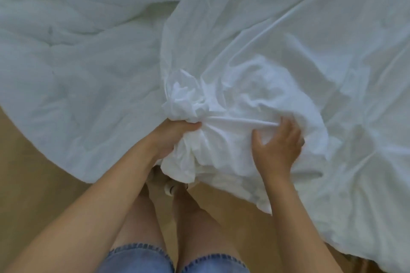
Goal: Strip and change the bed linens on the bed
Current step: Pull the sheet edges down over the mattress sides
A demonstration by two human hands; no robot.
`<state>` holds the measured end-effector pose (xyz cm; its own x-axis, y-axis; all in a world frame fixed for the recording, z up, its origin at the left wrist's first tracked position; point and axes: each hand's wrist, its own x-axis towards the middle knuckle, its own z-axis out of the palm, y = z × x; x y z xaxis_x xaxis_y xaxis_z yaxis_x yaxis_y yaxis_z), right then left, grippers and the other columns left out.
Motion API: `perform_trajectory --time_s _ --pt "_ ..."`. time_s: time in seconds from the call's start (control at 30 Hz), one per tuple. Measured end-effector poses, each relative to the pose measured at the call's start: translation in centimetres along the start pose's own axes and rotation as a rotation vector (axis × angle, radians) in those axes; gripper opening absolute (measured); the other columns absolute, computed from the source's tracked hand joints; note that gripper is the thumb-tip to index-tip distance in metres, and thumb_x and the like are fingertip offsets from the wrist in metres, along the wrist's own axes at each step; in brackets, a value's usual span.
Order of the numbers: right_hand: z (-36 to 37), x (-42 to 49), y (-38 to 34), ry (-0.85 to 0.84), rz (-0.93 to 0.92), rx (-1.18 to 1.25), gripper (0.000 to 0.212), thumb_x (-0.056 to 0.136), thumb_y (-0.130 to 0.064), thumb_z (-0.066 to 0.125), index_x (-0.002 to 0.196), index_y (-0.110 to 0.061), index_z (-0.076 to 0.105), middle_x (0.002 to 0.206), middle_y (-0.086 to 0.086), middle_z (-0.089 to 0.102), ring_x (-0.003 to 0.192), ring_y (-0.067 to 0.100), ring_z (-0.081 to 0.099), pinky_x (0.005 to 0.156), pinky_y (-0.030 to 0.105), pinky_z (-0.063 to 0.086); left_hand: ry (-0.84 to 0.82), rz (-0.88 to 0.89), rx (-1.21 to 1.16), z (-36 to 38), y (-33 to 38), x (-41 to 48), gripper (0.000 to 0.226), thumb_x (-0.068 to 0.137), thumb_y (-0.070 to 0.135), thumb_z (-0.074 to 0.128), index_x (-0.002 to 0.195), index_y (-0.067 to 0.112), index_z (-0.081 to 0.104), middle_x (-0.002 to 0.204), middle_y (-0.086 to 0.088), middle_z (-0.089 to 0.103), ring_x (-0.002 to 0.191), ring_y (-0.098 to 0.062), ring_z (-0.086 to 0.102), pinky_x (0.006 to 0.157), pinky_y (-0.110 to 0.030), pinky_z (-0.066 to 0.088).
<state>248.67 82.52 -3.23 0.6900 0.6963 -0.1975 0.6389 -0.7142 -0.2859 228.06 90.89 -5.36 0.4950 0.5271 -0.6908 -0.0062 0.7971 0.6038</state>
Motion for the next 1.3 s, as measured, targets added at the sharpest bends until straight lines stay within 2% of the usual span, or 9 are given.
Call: perform_trajectory --time_s 0.13,0.23,0.43,0.53,0.73,0.93,1.07,1.13,1.3 --pt "-0.9 1.7 3.8 0.041 0.242 -0.089 0.065 0.088 -0.04 0.058 0.141 -0.011 0.036 0.145 0.016 0.034 0.133 0.035 0.029 0.104 0.047 0.025 -0.089 -0.038 0.07 2.3 1.5 1.4 0.058 0.067 0.016 0.077 0.121 0.01 0.057 0.11 -0.01 0.069 0.102 -0.028 0.066 0.081 -0.04 0.055" --pt "0.0 2.1 4.0 -0.063 0.202 0.078 0.03 0.096 -0.027 0.046 0.101 -0.002 0.06 0.11 0.015 0.058 0.103 0.033 0.052 0.075 0.034 0.037 -0.177 -0.115 0.198 5.5 2.4 2.9 0.058 0.06 0.023 0.083 0.113 0.01 0.064 0.105 -0.006 0.072 0.099 -0.024 0.068 0.084 -0.039 0.054" --pt "0.9 -0.1 0.6 -0.131 0.05 0.434 0.036 0.098 -0.018 0.042 0.062 -0.021 0.043 0.069 -0.008 0.044 0.061 0.007 0.042 0.057 0.021 0.027 -0.084 -0.259 0.267 11.7 1.5 6.6 0.047 0.06 0.047 0.083 0.096 0.019 0.071 0.091 0.002 0.075 0.088 -0.015 0.071 0.077 -0.029 0.054" --pt "0.8 -0.6 0.2 -0.162 -0.056 0.398 0.029 0.095 -0.01 0.043 0.067 -0.011 0.049 0.066 -0.01 0.034 0.059 0.01 0.036 0.059 0.024 0.027 0.067 -0.289 0.359 12.8 0.7 7.8 0.029 0.07 0.037 0.081 0.087 0.016 0.07 0.075 0.003 0.074 0.072 -0.012 0.071 0.058 -0.022 0.054" --pt "-0.6 -1.4 1.7 -0.012 0.029 0.626 0.026 0.096 -0.017 0.05 0.072 -0.011 0.059 0.073 -0.004 0.047 0.073 0.012 0.044 0.066 0.02 0.034 0.25 0.125 0.722 14.5 0.2 6.4 0.023 0.079 0.025 0.074 0.072 0.026 0.052 0.074 0.009 0.059 0.075 -0.007 0.059 0.068 -0.016 0.047" --pt "-0.1 -1.0 5.4 -0.013 0.65 0.609 0.059 0.085 -0.047 0.058 0.135 -0.018 0.044 0.133 0.002 0.041 0.122 0.022 0.036 0.099 0.038 0.032 0.157 -0.039 0.34 14.1 1.2 4.4 0.018 0.075 -0.001 0.063 0.077 0.016 0.059 0.065 0.003 0.064 0.063 -0.016 0.065 0.058 -0.029 0.052" --pt "1.3 -2.1 6.3 -0.087 0.738 0.814 0.02 0.093 -0.034 0.049 0.098 -0.017 0.058 0.103 0.003 0.057 0.096 0.023 0.055 0.08 0.032 0.048 0.092 -0.233 0.35 14.1 1.7 4.1 0.016 0.074 -0.002 0.056 0.069 0.013 0.058 0.054 0.0 0.06 0.049 -0.016 0.062 0.048 -0.027 0.05" --pt "1.6 -2.5 6.0 0.036 0.705 0.797 0.022 0.095 -0.019 0.046 0.073 -0.019 0.049 0.077 -0.003 0.055 0.073 0.016 0.053 0.059 0.021 0.041 -0.008 -0.279 0.395 14.5 1.5 3.8 0.01 0.074 0.004 0.061 0.079 0.012 0.064 0.064 -0.002 0.068 0.06 -0.019 0.068 0.059 -0.031 0.053" --pt "0.7 -3.2 5.8 0.351 0.675 0.889 0.027 0.096 -0.014 0.045 0.072 -0.023 0.04 0.075 -0.005 0.049 0.067 0.007 0.045 0.059 0.01 0.037 -0.183 -0.155 0.729 15.8 0.8 3.0 0.059 0.056 0.038 0.088 0.107 0.019 0.068 0.1 0.005 0.073 0.096 -0.014 0.068 0.087 -0.033 0.053"
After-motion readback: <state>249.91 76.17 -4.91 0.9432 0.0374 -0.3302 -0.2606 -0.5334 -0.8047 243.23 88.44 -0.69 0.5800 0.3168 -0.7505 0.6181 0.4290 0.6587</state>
